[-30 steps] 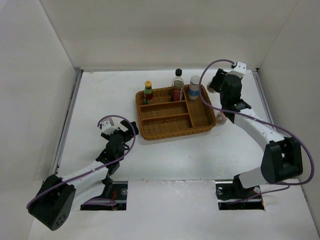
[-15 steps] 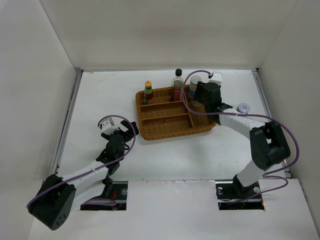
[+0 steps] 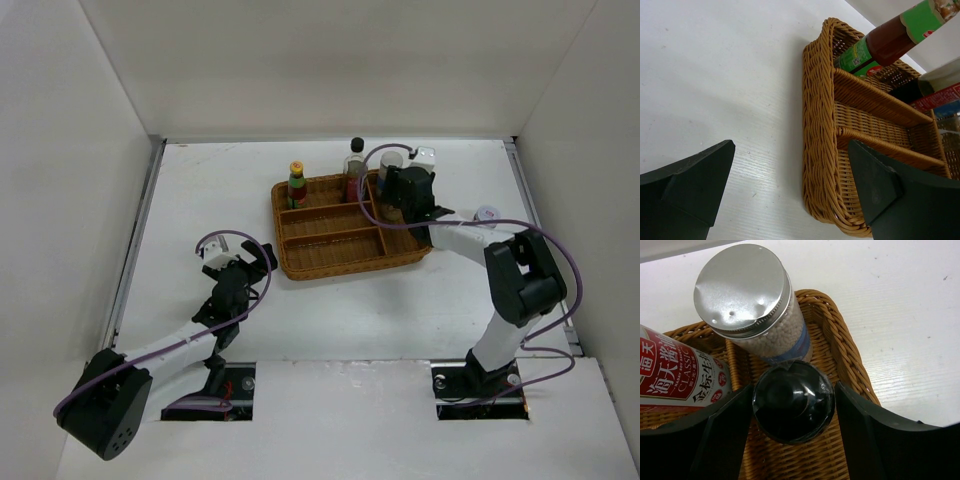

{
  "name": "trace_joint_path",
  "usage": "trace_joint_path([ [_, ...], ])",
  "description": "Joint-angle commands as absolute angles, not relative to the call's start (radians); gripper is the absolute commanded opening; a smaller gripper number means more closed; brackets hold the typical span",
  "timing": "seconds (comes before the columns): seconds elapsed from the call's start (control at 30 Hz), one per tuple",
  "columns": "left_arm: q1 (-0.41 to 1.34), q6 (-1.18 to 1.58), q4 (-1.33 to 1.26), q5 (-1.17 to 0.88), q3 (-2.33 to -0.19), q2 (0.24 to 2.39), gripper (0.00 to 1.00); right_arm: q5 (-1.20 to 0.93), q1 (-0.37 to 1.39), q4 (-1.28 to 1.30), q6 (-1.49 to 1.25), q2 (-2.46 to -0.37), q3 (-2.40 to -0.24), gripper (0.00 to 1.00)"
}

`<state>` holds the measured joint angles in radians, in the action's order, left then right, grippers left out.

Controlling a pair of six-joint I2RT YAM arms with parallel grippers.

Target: Organize the condiment bottles

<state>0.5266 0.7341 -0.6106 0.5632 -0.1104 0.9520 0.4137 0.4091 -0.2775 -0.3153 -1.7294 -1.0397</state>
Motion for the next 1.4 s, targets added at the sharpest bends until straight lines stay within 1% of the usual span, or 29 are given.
trace_joint_path([
  [0.0, 0.528, 0.744, -0.663, 0.552, -0.12, 0.954, 1.0, 0.442, 0.43, -0.362, -0.304, -1.75, -1.095, 0.74],
  [0.1, 0.527, 0.744, -0.663, 0.552, -0.118, 0.948, 1.0, 0.451, 0.438, -0.356, -0.296, -1.752, -1.094, 0.83],
  [0.23, 0.527, 0.744, -0.663, 0.548, -0.12, 0.956, 1.0, 0.457, 0.443, -0.345, -0.293, -1.708, -1.078, 0.89],
  [0.33, 0.533, 0.744, -0.663, 0.555, -0.121, 0.953, 1.0, 0.46, 0.447, -0.318, -0.296, -1.628, -1.046, 0.92],
  [0.47, 0.524, 0.745, -0.663, 0.546, -0.118, 0.951, 1.0, 0.471, 0.443, -0.299, -0.331, -1.442, -0.931, 0.93],
  [0.63, 0.535, 0.746, -0.666, 0.549, -0.123, 0.965, 1.0, 0.549, 0.36, -0.255, -0.396, -1.243, -0.764, 0.93],
  [0.7, 0.538, 0.747, -0.67, 0.546, -0.123, 0.968, 1.0, 0.58, 0.321, -0.209, -0.408, -1.226, -0.739, 0.94],
  [0.77, 0.545, 0.747, -0.672, 0.549, -0.123, 0.965, 1.0, 0.609, 0.294, -0.151, -0.416, -1.221, -0.724, 0.97],
  [0.9, 0.547, 0.749, -0.678, 0.545, -0.123, 0.974, 1.0, 0.627, 0.277, -0.103, -0.414, -1.236, -0.724, 1.0],
  [1.03, 0.548, 0.749, -0.678, 0.549, -0.123, 0.972, 1.0, 0.605, 0.239, -0.1, -0.417, -1.267, -0.721, 1.0],
  [1.1, 0.545, 0.749, -0.678, 0.543, -0.126, 0.982, 1.0, 0.574, 0.231, -0.103, -0.417, -1.295, -0.729, 0.98],
  [1.37, 0.541, 0.749, -0.677, 0.537, -0.124, 0.979, 1.0, 0.531, 0.223, -0.12, -0.449, -1.402, -0.752, 0.78],
])
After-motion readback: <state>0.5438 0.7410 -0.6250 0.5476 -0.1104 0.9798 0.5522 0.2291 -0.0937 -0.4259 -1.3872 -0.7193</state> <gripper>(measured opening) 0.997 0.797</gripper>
